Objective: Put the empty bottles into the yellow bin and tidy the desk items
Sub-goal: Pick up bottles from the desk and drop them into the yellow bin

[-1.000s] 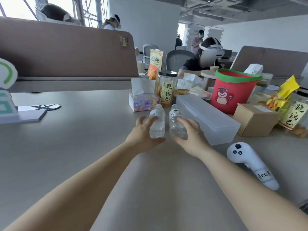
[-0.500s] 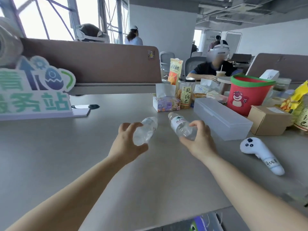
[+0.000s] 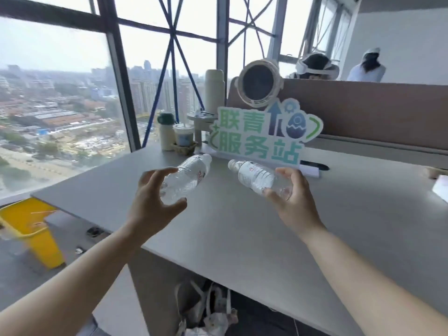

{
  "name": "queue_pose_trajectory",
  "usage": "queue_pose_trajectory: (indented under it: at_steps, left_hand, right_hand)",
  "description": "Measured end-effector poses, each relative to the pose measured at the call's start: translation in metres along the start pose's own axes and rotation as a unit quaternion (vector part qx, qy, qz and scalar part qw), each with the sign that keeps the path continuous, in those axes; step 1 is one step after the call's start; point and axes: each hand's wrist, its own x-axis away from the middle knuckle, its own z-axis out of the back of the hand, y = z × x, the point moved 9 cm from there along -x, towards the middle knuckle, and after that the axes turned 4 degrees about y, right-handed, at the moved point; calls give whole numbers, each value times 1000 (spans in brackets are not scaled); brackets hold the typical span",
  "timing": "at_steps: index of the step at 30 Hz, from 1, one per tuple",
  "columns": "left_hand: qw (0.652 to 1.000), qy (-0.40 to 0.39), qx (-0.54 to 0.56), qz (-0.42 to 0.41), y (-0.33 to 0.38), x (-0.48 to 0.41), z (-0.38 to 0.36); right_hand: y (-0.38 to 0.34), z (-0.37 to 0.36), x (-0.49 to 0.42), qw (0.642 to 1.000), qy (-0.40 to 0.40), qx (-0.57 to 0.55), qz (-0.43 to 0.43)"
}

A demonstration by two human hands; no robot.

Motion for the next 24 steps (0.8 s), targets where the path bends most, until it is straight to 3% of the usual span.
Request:
queue_pose_trajectory:
  at_steps: [5,10,18,24]
  left_hand:
    - [997,44,-65,10,-59,-5,126]
    - [993,96,-73,11,-76,-2,205]
    - [986,122,-108,34,-101,9,250]
    - [980,138,-130,56,-161,8,281]
  right_hand:
    - [-88,-122,15,996,-60,-40,58]
    - [-152,-172,23,989,-67,-57,117]
    - [-189,-221,39,980,-89,-77,162]
    - [-192,-310,39,977,-127,-91,144]
